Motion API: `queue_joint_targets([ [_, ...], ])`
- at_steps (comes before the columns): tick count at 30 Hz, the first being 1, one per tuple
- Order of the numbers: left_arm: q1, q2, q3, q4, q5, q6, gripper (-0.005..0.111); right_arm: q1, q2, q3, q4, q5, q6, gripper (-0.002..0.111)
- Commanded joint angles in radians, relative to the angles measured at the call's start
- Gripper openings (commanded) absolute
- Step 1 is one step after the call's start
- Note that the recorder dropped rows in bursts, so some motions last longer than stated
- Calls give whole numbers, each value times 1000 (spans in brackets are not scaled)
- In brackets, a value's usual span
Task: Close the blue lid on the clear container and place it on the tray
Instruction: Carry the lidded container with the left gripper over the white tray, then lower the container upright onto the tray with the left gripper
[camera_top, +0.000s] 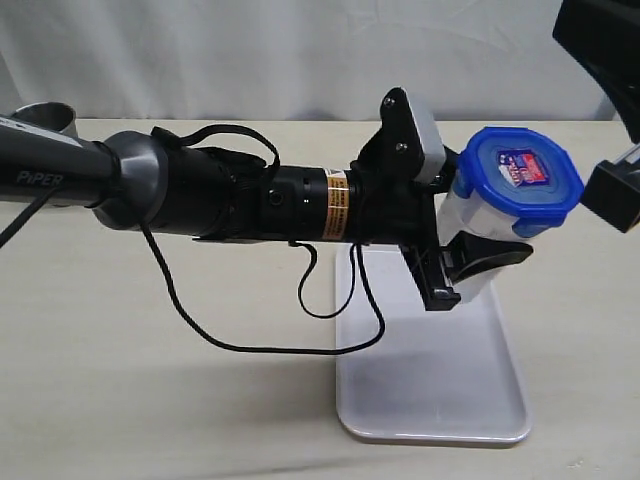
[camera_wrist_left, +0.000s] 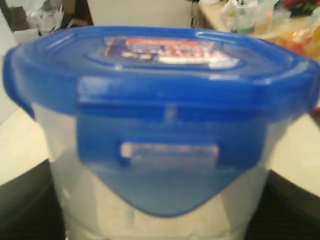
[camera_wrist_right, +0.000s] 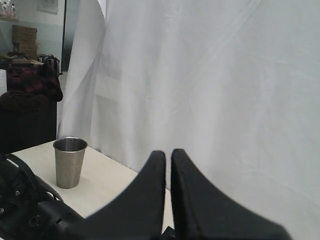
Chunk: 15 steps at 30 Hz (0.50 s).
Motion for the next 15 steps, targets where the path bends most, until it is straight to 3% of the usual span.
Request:
queue_joint_targets([
  [1, 0, 16, -12, -15, -142, -35, 0, -7, -5, 3, 4, 2, 0, 5],
  [8, 2, 109, -12, -69, -208, -17, 0, -7, -5, 3, 8, 4, 0, 5],
  [15, 40, 211, -12, -191, -338, 108, 0, -7, -5, 3, 8, 4, 0, 5],
])
